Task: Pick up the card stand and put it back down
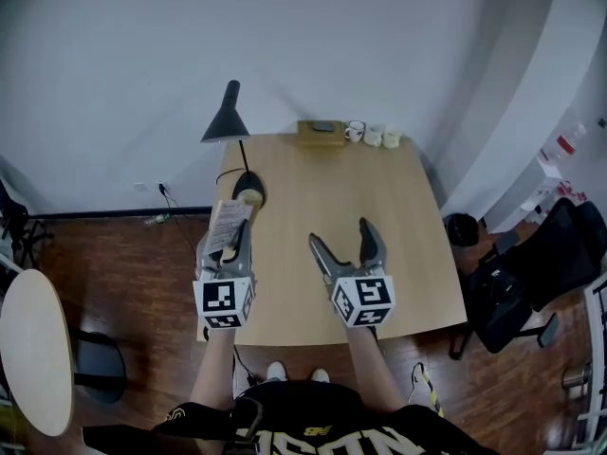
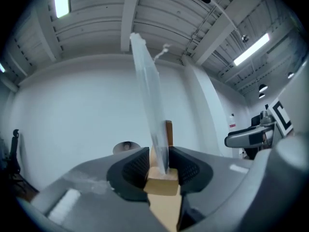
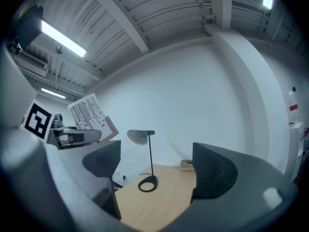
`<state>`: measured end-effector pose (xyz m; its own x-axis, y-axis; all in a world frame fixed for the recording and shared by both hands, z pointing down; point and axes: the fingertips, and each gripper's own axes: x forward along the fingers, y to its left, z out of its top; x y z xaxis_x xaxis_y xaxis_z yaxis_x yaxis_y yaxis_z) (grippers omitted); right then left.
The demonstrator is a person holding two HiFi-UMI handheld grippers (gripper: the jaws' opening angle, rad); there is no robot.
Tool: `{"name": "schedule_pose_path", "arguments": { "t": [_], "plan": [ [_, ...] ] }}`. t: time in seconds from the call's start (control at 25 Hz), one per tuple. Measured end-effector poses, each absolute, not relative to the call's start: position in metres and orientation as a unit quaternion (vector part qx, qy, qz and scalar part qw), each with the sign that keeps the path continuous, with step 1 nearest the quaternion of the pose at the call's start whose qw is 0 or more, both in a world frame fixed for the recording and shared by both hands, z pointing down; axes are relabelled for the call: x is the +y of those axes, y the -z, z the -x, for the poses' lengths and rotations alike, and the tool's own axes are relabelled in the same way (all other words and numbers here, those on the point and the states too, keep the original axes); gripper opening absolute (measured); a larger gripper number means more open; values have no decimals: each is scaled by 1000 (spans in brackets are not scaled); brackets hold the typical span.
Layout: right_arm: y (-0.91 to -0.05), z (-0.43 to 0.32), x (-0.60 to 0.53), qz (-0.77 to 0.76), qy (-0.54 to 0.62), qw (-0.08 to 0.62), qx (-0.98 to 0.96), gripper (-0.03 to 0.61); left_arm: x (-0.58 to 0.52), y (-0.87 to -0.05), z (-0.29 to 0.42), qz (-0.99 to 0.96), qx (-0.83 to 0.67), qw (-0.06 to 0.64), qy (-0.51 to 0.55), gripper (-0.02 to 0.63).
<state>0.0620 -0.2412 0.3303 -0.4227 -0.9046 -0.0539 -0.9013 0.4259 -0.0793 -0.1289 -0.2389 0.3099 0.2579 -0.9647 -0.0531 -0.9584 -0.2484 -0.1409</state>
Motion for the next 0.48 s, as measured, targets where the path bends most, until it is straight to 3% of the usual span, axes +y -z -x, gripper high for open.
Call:
{"name": "schedule_pose_path", "arguments": {
  "t": [0.48],
  "plan": [
    [-338,-84,-229,621,9,21,783,466,-209,-328,133,777,627,53,12,135]
  ]
}}
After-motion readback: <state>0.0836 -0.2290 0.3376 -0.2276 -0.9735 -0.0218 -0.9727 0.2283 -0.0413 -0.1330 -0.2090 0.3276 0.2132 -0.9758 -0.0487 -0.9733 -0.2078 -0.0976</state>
